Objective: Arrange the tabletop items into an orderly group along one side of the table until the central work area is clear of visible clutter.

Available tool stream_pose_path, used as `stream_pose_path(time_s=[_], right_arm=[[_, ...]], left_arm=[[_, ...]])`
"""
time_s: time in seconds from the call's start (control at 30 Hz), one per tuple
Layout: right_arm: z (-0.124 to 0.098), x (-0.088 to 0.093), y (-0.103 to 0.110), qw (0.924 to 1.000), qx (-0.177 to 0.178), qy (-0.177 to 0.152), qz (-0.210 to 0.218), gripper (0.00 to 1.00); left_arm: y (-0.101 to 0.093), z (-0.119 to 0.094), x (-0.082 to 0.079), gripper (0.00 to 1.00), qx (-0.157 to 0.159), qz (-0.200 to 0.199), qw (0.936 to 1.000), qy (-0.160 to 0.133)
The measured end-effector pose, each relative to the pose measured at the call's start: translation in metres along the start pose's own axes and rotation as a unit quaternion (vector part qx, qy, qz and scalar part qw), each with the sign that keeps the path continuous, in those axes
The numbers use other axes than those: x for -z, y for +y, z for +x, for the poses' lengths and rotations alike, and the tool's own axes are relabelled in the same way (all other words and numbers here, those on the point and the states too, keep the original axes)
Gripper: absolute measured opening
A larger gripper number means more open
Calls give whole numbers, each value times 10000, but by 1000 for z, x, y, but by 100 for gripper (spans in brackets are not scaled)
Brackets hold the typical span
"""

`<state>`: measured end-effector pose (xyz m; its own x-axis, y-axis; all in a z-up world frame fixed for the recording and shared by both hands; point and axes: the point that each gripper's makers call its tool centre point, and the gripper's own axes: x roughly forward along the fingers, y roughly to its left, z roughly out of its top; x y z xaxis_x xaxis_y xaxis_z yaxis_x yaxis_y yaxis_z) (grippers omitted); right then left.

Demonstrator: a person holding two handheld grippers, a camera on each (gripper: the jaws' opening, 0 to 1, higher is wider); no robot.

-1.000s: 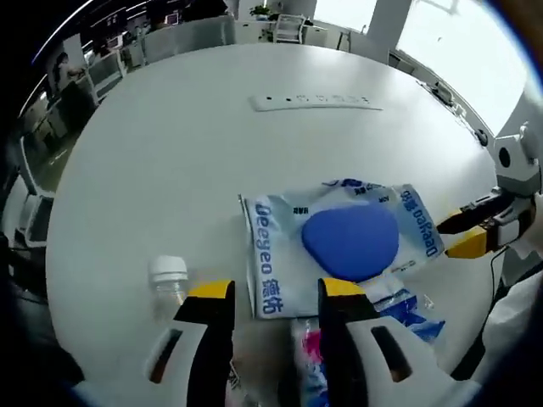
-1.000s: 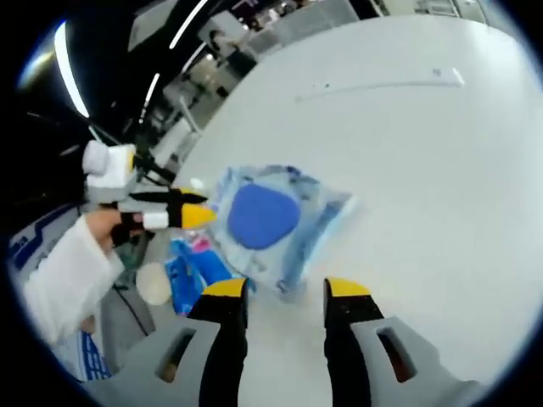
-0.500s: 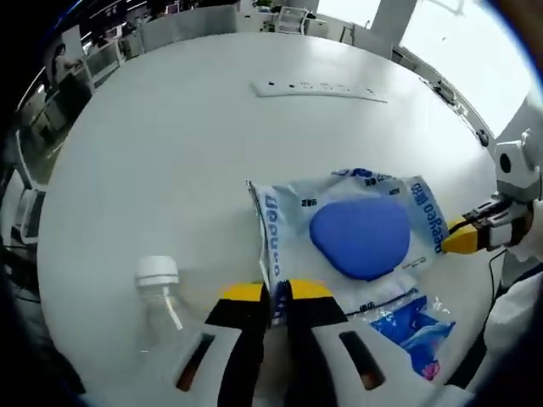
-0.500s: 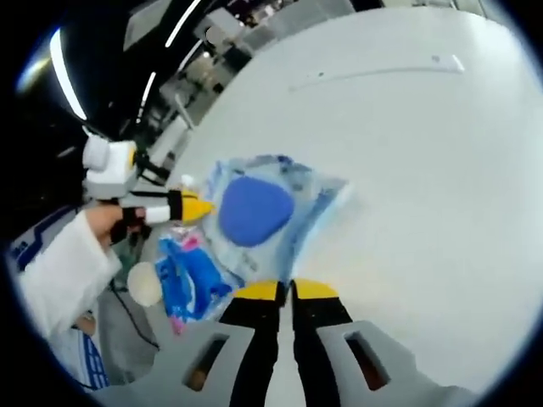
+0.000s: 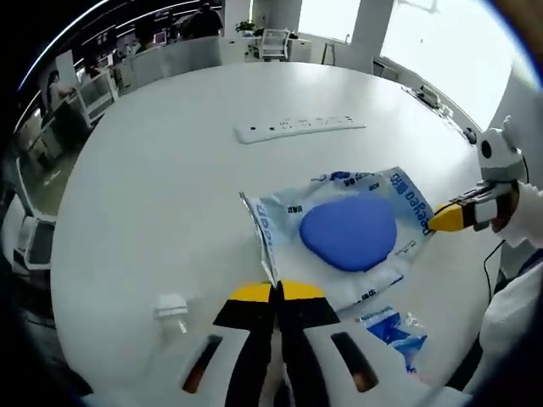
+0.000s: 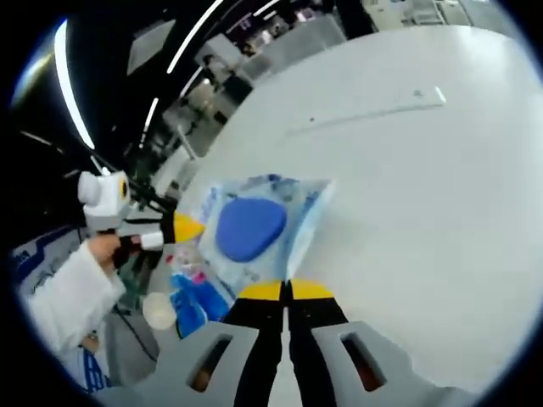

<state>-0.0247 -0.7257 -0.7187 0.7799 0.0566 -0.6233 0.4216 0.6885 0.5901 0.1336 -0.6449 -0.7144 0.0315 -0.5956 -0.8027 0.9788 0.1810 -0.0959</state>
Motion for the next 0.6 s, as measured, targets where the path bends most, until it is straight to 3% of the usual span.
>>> stream_pose_path(time_s=[0.2, 0.4, 0.6], right_arm=[[-21, -14, -18, 9995, 111, -277, 96, 0], [-40, -24, -40, 9985, 310, -446, 68, 0], [-53, -28, -61, 9977, 447, -486, 142, 0]], left_arm=[[-22, -1, -17, 0, 214, -45, 9996, -201], [-51, 0, -35, 0, 418, 167, 9984, -341], [-71, 10, -45, 0, 564, 337, 9975, -273]])
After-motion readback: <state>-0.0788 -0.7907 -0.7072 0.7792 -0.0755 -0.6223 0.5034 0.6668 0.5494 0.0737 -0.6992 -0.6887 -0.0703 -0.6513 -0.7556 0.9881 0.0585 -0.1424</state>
